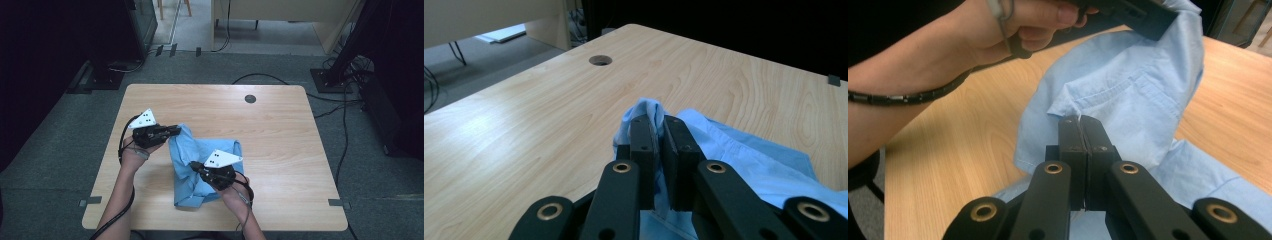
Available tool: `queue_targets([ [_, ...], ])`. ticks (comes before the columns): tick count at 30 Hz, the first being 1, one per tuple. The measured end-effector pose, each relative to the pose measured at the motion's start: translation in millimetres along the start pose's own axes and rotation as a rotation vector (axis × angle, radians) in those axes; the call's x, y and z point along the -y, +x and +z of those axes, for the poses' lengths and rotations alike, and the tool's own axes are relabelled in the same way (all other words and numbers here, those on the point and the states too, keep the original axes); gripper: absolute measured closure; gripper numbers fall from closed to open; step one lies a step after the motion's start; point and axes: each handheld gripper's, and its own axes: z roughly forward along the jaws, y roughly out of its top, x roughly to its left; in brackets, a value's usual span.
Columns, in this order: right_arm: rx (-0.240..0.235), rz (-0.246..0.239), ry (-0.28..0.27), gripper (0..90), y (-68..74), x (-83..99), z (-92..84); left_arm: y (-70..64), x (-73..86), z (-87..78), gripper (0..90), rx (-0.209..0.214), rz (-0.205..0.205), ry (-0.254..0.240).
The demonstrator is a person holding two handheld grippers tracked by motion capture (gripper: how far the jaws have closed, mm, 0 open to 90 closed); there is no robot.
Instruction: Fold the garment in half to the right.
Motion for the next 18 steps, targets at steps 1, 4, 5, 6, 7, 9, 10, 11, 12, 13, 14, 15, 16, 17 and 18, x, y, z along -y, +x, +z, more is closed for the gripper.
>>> queue_targets([
  [1,0.0,0.002,0.009,89.6,-0.7,0.8,0.2,0.3,1.0,1.7,84.5,0.004,-0.002,-0.002],
  [4,0.018,-0.012,0.028,89.5,-2.0,2.9,-0.2,1.4,4.6,6.3,84.5,0.008,-0.001,-0.005],
  [5,0.021,-0.012,0.03,89.5,-2.5,3.5,-0.6,1.5,5.3,7.3,84.4,0.011,-0.006,-0.007],
  [6,0.018,-0.01,0.034,89.5,-2.9,4.0,-0.7,2.0,6.2,8.5,84.4,0.015,-0.006,-0.008],
  [7,0.023,-0.018,0.037,89.5,-3.4,4.6,-0.8,2.1,7.0,9.7,84.4,0.015,-0.006,-0.008],
  [9,0.029,-0.031,0.047,89.5,-3.6,6.0,-1.3,2.1,8.3,12.3,84.3,0.019,-0.009,-0.007],
  [10,0.035,-0.035,0.05,89.5,-3.8,6.7,-1.5,1.4,8.8,13.8,84.3,0.019,-0.007,-0.008],
  [11,0.036,-0.038,0.055,89.5,-4.2,7.5,-1.9,0.7,9.1,15.4,84.3,0.021,-0.008,-0.006],
  [12,0.041,-0.036,0.059,89.4,-4.5,8.7,-2.3,0.2,9.3,16.9,84.2,0.021,-0.005,-0.003],
  [13,0.044,-0.035,0.067,89.5,-5.3,10.1,-2.7,-0.4,9.6,18.5,84.2,0.025,-0.002,-0.002],
  [14,0.051,-0.039,0.072,89.5,-6.0,11.7,-3.0,-1.1,10.2,20.9,84.2,0.027,-0.003,0.001],
  [15,0.051,-0.039,0.072,89.5,-6.0,11.7,-3.0,-1.1,10.2,20.9,84.2,0.027,-0.003,0.001],
  [16,0.055,-0.03,0.079,89.5,-6.9,14.1,-4.0,-1.5,10.6,22.5,84.2,0.031,-0.007,0.001],
  [17,0.059,-0.028,0.082,89.5,-7.3,15.9,-4.7,-1.8,10.9,24.2,84.2,0.033,-0.01,0.002],
  [18,0.06,-0.027,0.083,89.4,-8.0,17.5,-5.4,-2.2,11.2,25.8,84.2,0.036,-0.012,0.004],
])
